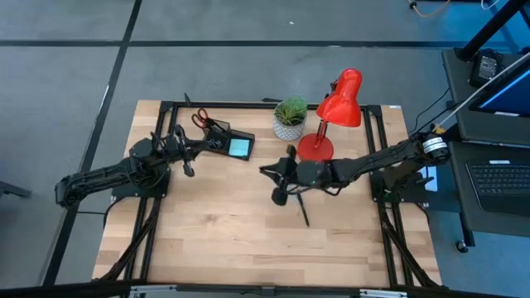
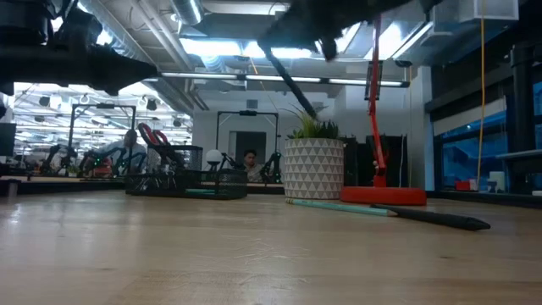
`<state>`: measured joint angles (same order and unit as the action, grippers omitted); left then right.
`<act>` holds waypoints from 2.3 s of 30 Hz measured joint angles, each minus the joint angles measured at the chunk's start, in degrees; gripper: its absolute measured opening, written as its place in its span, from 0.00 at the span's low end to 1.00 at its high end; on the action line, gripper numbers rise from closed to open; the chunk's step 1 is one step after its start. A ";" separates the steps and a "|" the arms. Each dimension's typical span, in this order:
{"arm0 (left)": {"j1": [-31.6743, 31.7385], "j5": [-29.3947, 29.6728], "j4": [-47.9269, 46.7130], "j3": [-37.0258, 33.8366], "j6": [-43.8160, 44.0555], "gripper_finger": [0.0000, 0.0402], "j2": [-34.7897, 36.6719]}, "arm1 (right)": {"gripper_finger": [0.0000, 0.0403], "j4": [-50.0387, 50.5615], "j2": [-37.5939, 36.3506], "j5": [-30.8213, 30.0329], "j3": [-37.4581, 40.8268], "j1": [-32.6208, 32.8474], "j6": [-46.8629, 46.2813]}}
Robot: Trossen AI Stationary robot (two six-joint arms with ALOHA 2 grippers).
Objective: Pick and place office supplies into organizer
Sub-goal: Put the right black pen into the black desk organizer
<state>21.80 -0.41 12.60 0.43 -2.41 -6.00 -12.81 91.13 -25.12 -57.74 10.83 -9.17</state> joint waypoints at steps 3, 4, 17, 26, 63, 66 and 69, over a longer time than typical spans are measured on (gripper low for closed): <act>0.00 -8.20 -0.54 0.00 0.25 0.11 -0.14 | 0.11 -7.72 -0.04 3.87 0.00 -1.64 5.22; 0.00 -11.06 -0.50 0.00 0.70 0.13 -0.30 | 0.11 -9.41 -0.04 4.94 0.00 -2.14 6.39; -2.73 -16.23 4.93 0.00 7.65 0.37 -5.12 | 0.11 -30.22 9.17 15.86 -2.11 -8.13 9.71; -9.99 -13.46 14.78 0.00 4.78 0.41 -14.79 | 0.11 -26.45 20.46 19.86 -17.06 -9.07 14.11; -16.15 -1.92 29.66 6.15 1.56 0.36 -36.75 | 0.11 -20.38 25.55 20.30 -27.58 -9.16 15.92; -16.15 -1.94 29.63 6.19 1.56 0.30 -36.92 | 0.11 -20.18 25.55 20.28 -27.58 -9.16 15.91; -16.15 -1.97 29.70 6.19 1.56 0.23 -36.92 | 0.11 -19.88 25.55 20.28 -27.58 -9.18 15.91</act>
<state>5.65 -2.37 42.30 6.61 -0.84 -42.92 -32.69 116.68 -4.84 -85.32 1.65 6.75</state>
